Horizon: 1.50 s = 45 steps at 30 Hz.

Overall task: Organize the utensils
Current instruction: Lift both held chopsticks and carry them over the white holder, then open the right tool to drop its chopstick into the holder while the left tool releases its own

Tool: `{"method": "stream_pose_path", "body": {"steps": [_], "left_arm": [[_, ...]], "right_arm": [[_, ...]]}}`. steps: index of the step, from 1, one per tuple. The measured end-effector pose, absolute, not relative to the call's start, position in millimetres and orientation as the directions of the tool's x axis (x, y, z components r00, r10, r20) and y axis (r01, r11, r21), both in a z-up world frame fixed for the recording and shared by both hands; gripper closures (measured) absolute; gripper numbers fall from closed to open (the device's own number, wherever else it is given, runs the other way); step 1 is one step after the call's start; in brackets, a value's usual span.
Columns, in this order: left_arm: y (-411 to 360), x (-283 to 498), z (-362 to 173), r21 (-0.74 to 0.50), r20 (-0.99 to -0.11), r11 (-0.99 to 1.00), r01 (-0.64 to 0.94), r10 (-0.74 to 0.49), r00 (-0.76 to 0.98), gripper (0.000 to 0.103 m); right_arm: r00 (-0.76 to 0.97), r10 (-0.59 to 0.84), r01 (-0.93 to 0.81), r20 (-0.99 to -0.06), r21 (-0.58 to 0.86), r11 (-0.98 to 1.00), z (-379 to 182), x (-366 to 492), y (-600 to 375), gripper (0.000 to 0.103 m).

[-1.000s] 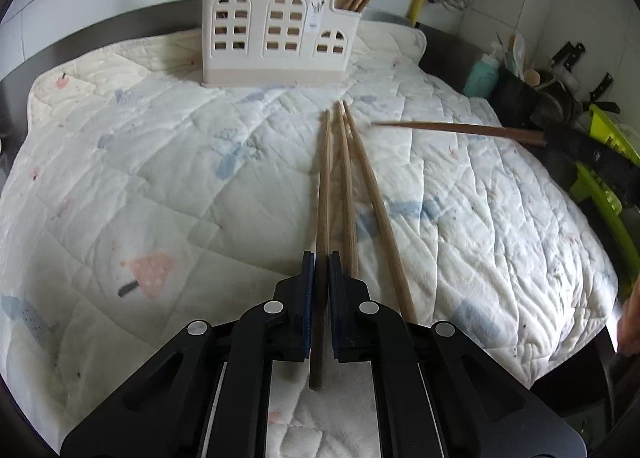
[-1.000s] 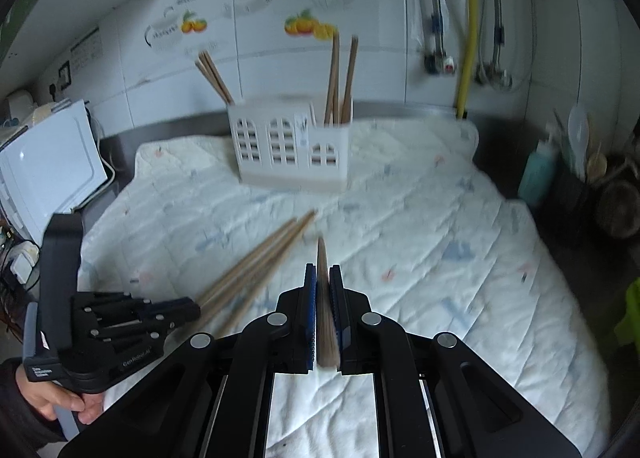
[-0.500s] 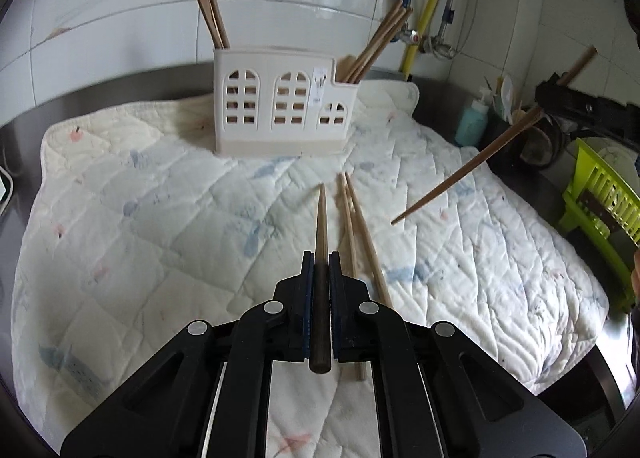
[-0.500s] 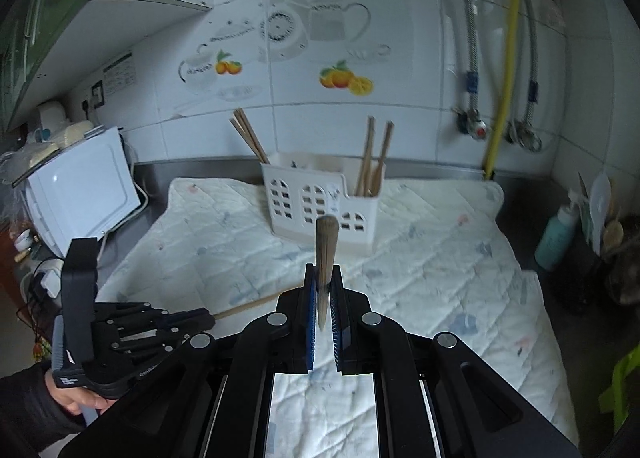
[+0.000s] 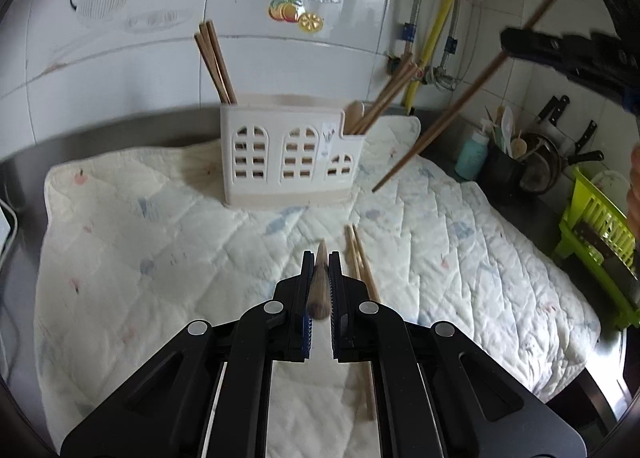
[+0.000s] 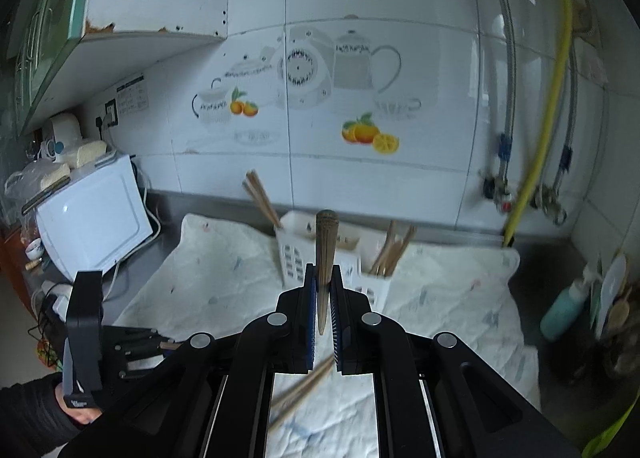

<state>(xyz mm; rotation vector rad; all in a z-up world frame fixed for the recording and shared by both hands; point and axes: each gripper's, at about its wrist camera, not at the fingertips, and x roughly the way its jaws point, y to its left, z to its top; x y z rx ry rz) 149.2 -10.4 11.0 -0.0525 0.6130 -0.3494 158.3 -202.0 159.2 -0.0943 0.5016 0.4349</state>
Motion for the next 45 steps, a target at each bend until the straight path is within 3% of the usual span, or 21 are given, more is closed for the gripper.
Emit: {"method": "stream_pose_path", "body": {"steps": [9, 16, 30, 34, 45], "left_arm": [[-9.7, 173.8, 38.9, -0.126, -0.538, 0.938, 0.322, -0.337, 0.773, 0.097], [-11.3, 187.6, 65.3, -0.104, -0.51, 0.937, 0.333, -0.338, 0.791, 0.098], [-14.6, 216.8, 157.2, -0.037, -0.329, 0.953, 0.3, -0.295, 0.897, 0.098], [-12.3, 234.0, 182.5, -0.028, -0.276, 0.963, 0.269, -0.266, 0.924, 0.098], [-16.7, 289.0, 167.0, -0.018, -0.324, 0.979, 0.202, -0.197, 0.926, 0.098]], "right_arm": [[0.835, 0.312, -0.354, -0.454, -0.01, 0.935, 196.6, 221.2, -197.7, 0.096], [0.824, 0.266, -0.315, -0.5, -0.015, 0.949, 187.0, 272.8, -190.8, 0.096], [0.769, 0.245, -0.33, -0.59, -0.039, 0.943, 140.1, 315.5, -179.2, 0.095], [0.777, 0.254, -0.337, -0.576, -0.04, 0.941, 142.1, 313.6, -180.4, 0.081], [0.813, 0.291, -0.36, -0.504, -0.042, 0.932, 156.1, 273.5, -196.4, 0.069]]}}
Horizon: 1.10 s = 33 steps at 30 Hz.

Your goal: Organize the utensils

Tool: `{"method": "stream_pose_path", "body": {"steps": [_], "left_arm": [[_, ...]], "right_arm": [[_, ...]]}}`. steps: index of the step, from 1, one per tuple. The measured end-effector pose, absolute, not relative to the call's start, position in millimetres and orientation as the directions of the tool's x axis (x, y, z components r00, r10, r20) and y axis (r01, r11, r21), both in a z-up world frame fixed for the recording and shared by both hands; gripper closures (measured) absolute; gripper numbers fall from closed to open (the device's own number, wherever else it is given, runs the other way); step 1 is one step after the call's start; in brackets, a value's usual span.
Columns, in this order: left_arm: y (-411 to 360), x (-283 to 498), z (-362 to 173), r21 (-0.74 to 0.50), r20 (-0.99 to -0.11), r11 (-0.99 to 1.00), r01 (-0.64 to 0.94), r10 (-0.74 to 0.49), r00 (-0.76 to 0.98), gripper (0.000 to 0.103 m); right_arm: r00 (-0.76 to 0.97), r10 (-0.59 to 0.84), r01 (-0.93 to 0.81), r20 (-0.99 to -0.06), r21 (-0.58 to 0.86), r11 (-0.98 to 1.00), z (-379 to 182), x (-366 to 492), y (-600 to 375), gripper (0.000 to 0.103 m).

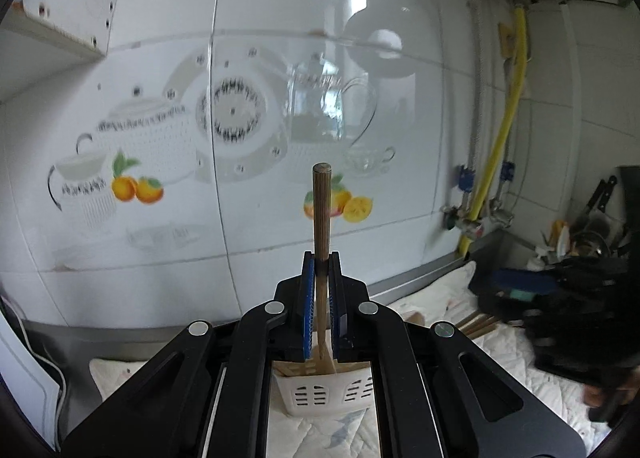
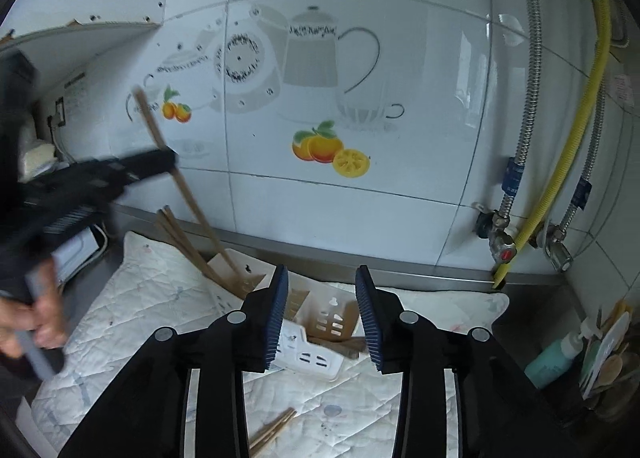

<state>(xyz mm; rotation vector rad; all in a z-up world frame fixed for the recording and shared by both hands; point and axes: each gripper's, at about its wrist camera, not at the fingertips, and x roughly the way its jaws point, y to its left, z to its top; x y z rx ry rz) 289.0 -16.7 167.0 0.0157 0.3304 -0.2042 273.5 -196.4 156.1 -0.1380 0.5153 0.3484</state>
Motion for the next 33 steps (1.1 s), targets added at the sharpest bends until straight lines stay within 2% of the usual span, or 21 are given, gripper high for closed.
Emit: {"method": "stream_pose_path", "body": {"steps": [9, 20, 25, 27, 30, 33], "left_arm": [[-9.7, 299.5, 142.2, -0.061, -0.375, 0.98, 0.19, -0.199, 0.905, 0.097], [-7.4, 266.7, 152.1, -0.078, -0.331, 0.973, 0.218, -0.232, 0.915, 0.094], [3.6, 233.6, 149.7, -0.094, -0.308, 0.971, 0.221, -0.24, 0.921, 0.08], [9.4, 219.8, 144.6, -0.105, -0.304, 0.969, 0.223, -0.245, 0.921, 0.077], [17.9, 200.3, 134.7, -0.099, -0.303, 0.973, 0.209, -0.229, 0.925, 0.066], [25.1, 186.0, 124.8, -0.09, -0.307, 0.977, 0.193, -0.211, 0.928, 0.061]], "right_arm": [[0.805, 0.324, -0.363, -0.497, 0.019, 0.931, 136.2, 234.4, -208.6, 0.069], [0.764, 0.314, -0.306, -0.563, 0.112, 0.945, 72.6, 180.2, -212.2, 0.069], [0.735, 0.298, -0.261, -0.609, 0.151, 0.953, 35.1, 155.2, -205.2, 0.069], [0.717, 0.294, -0.247, -0.632, 0.164, 0.955, 19.6, 147.5, -199.8, 0.072], [0.684, 0.305, -0.22, -0.663, 0.211, 0.952, -4.2, 137.3, -191.6, 0.077], [0.666, 0.29, -0.201, -0.687, 0.209, 0.957, -22.2, 130.3, -179.4, 0.078]]}}
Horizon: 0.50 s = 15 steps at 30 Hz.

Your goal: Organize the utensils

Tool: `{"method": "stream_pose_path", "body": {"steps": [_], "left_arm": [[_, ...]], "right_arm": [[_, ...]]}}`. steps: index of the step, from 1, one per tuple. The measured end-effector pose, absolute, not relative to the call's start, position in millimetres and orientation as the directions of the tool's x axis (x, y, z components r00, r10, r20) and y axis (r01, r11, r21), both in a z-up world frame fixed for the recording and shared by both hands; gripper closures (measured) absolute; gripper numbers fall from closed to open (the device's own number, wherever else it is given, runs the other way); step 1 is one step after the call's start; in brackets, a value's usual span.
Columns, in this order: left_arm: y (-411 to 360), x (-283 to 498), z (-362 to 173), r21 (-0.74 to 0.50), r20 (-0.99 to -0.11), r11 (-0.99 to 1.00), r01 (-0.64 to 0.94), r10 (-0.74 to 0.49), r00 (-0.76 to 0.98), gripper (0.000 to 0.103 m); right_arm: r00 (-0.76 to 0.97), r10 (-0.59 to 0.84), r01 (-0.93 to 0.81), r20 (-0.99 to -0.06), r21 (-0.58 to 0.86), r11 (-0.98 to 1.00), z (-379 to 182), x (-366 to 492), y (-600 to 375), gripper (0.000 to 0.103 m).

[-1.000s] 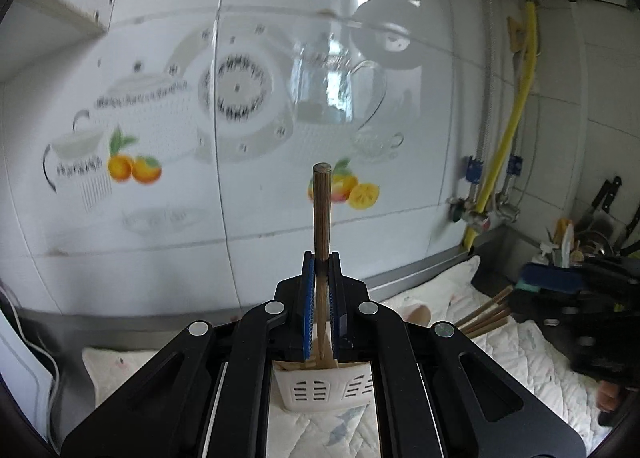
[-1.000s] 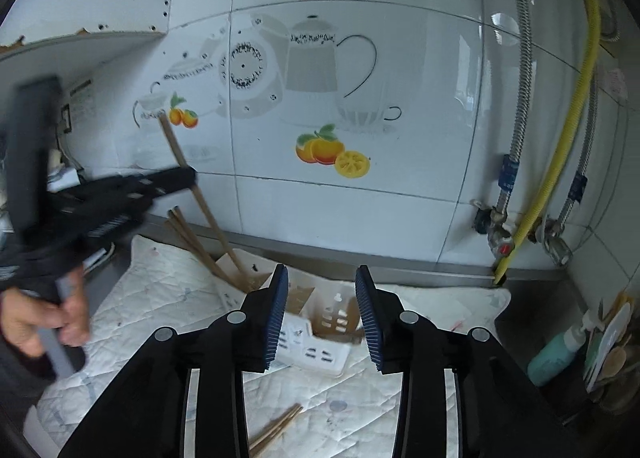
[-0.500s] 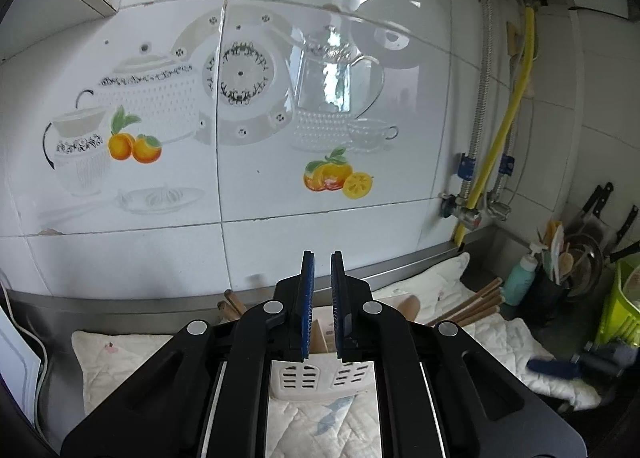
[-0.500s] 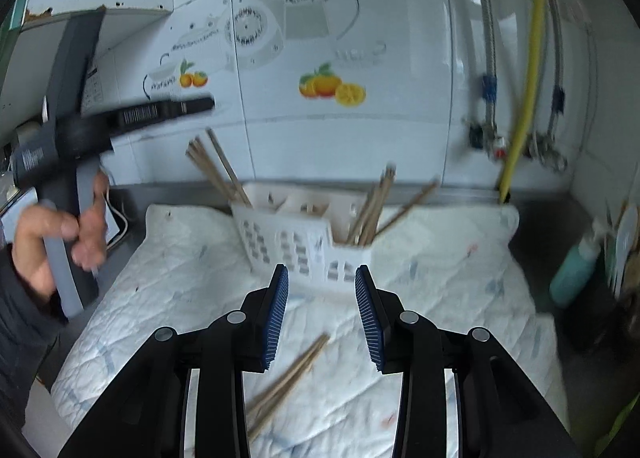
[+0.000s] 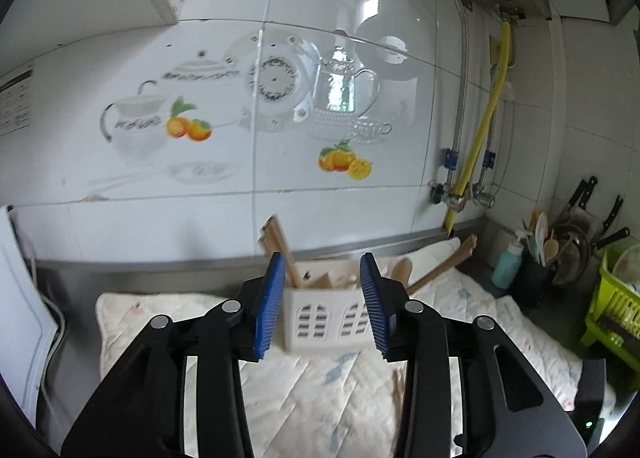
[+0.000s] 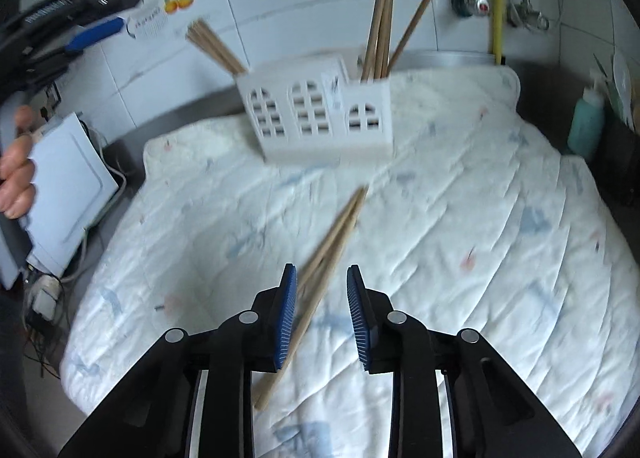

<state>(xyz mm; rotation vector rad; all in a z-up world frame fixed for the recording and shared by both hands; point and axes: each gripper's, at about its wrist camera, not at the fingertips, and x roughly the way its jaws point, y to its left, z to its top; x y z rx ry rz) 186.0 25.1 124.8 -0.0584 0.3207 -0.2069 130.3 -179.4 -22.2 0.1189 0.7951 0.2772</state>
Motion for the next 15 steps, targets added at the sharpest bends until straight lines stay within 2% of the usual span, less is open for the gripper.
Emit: {"method": "stream_pose_path", "body": {"steps": [2, 7, 15], "left_arm": [[31.1, 174.8, 116.7, -0.091, -0.313, 0.979, 0.184, -0.204, 0.928, 0.057], [43.8, 151.2, 103.6, -0.07, -0.309, 0.985, 0.156, -0.17, 0.936, 0.053], [60.3, 137.2, 86.1, -0.092, -0.319, 0.988, 0.124, -0.147, 0.936, 0.051]], "right_arm": [[0.649, 0.292, -0.194, -0.702, 0.219, 0.956, -33.9, 127.4, -170.9, 0.081], [0.64, 0.263, -0.155, -0.722, 0.214, 0.965, -51.4, 125.5, -158.8, 0.082], [0.629, 0.231, -0.092, -0.742, 0.225, 0.97, -66.6, 131.5, -152.2, 0.086]]}}
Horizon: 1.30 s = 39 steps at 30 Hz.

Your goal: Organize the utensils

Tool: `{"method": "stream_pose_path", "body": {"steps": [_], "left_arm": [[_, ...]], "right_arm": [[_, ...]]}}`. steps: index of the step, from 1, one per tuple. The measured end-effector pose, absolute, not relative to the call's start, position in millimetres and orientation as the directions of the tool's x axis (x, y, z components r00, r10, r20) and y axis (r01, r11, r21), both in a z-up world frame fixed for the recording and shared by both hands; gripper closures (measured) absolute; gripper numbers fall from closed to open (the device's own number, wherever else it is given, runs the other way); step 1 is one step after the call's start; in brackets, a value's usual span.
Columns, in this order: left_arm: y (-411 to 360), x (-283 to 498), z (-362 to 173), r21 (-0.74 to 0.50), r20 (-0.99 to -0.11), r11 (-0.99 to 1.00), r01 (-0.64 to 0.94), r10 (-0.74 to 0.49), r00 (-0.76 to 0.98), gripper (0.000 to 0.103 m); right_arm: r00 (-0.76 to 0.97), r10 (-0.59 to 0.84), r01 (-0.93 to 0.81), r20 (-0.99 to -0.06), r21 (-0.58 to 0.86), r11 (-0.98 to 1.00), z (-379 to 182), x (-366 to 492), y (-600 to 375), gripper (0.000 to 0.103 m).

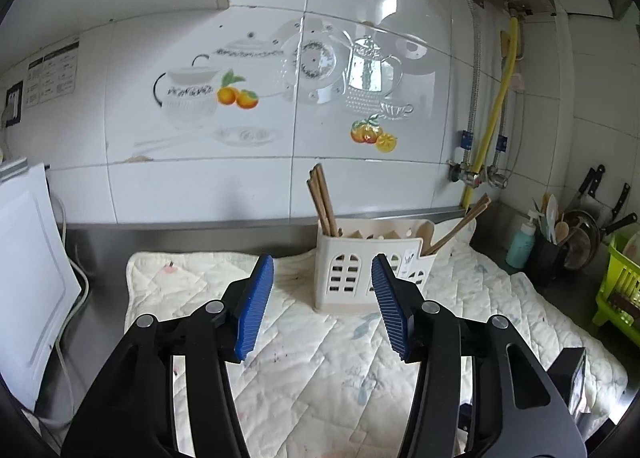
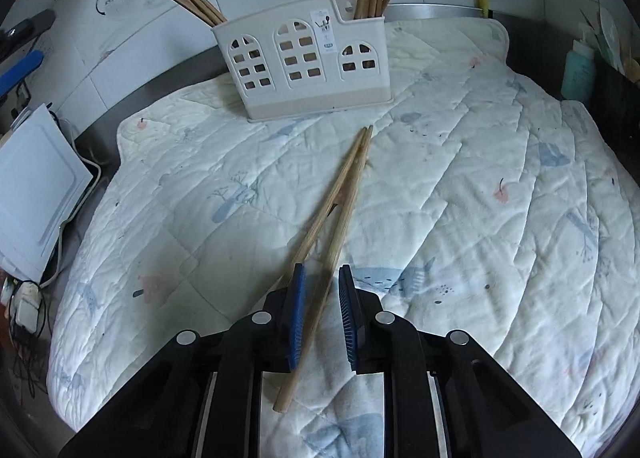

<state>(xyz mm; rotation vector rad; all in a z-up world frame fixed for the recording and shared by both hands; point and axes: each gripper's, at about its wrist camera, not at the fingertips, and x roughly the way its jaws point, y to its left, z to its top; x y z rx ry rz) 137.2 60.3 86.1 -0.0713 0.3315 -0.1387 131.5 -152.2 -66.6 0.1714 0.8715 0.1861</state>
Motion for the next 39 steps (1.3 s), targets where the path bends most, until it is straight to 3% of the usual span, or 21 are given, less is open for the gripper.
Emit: {"method": "stream_pose_path", "body": {"steps": [7, 12, 18, 29, 39], "left_arm": [[66.2, 133.6, 71.7, -0.113, -0.345, 0.987, 0.113, -0.146, 0.927, 0.051], [65.9, 130.4, 56.0, -0.113, -0.381, 0.988, 0.104, -0.14, 0.914, 0.051], [58.3, 125.8, 31.6, -0.118, -0.433, 0.987, 0.11, -0.151, 0.888, 0.051], [14.7, 108.4, -22.7, -0.201, -0.53, 0.957, 0.211, -0.287, 0.798, 0.052], [-33.6, 111.3, -54.0, -0.226, -0.6, 0.923, 0.311, -0.383, 0.702, 0.068]], "right_arm": [[0.615, 0.202, -0.038, -0.762, 0.227, 0.973, -77.1, 140.0, -147.2, 0.087], [0.623, 0.185, -0.026, -0.76, 0.216, 0.976, -77.5, 139.2, -150.0, 0.094], [0.633, 0.173, -0.035, -0.755, 0.196, 0.98, -75.4, 133.2, -158.7, 0.096], [0.656, 0.129, -0.047, -0.744, 0.131, 0.99, -72.4, 111.0, -194.7, 0.096], [0.667, 0.116, -0.049, -0.736, 0.112, 0.992, -73.0, 97.7, -223.8, 0.096]]}}
